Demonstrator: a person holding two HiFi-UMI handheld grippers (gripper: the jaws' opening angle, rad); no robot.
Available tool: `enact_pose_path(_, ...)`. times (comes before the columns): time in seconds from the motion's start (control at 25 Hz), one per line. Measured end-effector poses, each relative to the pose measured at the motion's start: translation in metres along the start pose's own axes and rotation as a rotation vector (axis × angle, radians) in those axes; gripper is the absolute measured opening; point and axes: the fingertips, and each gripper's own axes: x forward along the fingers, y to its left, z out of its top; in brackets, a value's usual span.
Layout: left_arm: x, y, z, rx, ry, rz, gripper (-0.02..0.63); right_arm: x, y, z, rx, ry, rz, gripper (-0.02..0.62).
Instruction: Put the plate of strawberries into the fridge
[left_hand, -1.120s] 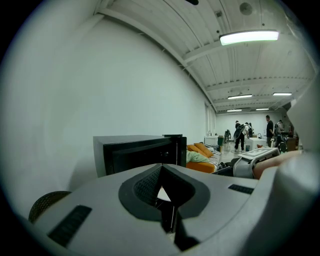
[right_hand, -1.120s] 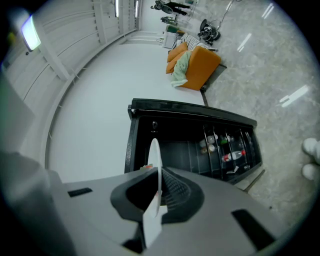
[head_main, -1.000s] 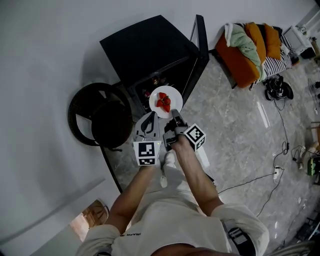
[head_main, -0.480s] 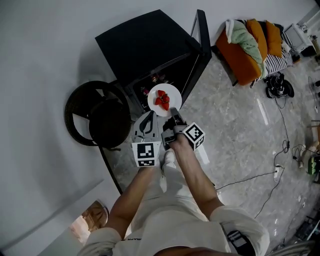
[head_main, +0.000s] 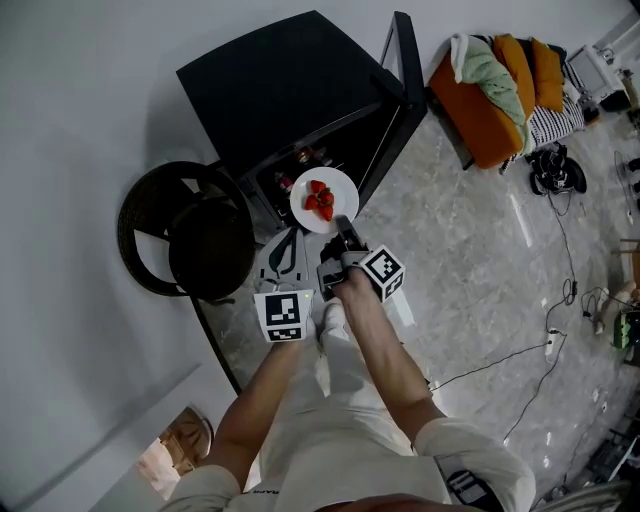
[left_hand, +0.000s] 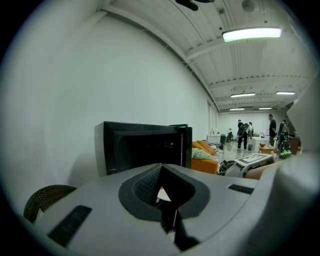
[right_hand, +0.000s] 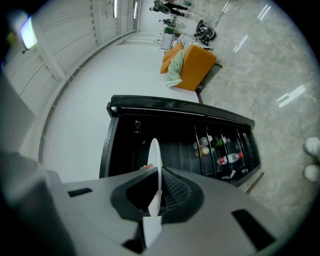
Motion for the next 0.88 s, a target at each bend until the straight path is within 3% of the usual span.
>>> enact_pose_path(0.88,0.028,-0.006,-0.043,0.001,-0.016,-0.004,0.002,0.035,-0.059,0.005,-0.012,0.001,-0.006,0.020)
